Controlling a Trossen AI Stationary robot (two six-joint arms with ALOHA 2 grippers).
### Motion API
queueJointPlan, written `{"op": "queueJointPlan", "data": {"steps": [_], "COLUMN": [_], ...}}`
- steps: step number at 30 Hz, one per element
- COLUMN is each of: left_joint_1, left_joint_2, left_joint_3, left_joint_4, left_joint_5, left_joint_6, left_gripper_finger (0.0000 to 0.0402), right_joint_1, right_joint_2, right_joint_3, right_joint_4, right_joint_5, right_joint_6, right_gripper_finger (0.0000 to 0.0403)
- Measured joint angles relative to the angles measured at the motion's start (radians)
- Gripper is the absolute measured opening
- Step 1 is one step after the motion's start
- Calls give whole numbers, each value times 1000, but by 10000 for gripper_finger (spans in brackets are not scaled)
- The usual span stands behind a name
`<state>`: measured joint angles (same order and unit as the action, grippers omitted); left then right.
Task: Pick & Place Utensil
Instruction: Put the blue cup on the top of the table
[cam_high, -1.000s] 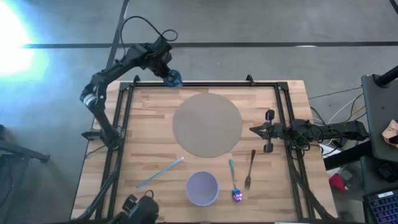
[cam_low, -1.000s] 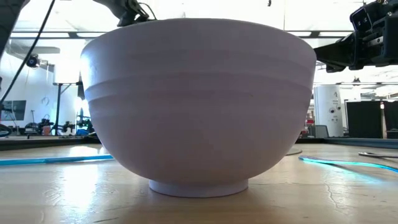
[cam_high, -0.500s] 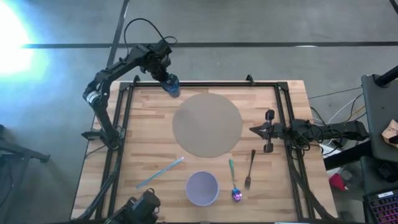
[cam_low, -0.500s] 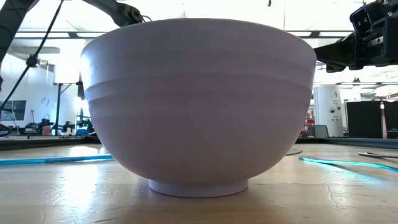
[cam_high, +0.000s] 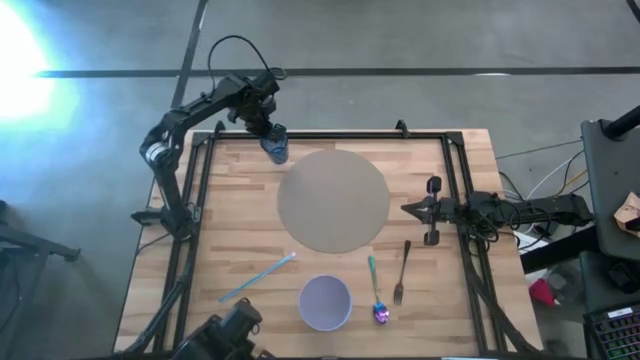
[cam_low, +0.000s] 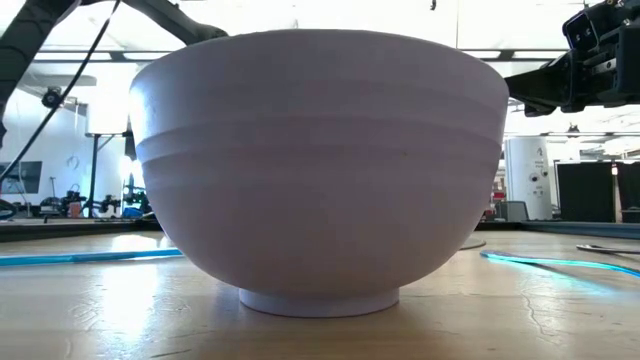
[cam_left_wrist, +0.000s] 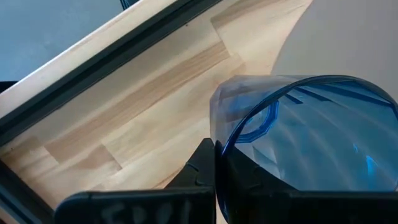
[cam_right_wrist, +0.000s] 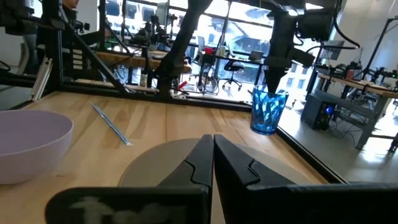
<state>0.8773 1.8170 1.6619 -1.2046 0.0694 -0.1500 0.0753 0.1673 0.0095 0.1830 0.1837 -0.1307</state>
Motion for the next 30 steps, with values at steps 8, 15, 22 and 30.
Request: {"op": "queueJointPlan", "data": {"steps": [8, 15, 22, 30], "left_joint_1": [27, 35, 42, 46], "left_joint_2": [30, 56, 56, 56], "left_joint_3": [0, -21, -49, -48], "left_joint_4": [10, 34, 54, 61], "left_joint_5": [0, 1, 1, 1], "left_joint_6": [7, 6, 5, -2], "left_gripper_finger": [3, 5, 3, 3], "right_joint_1": [0, 0, 0, 0], "right_joint_2": [0, 0, -1, 0], "right_joint_3": [0, 0, 0, 0], "right_joint_4": [0, 0, 0, 0], "right_joint_5": [0, 0, 0, 0], "right_joint_6": [0, 0, 0, 0], "right_gripper_finger": [8, 8, 8, 8]}}
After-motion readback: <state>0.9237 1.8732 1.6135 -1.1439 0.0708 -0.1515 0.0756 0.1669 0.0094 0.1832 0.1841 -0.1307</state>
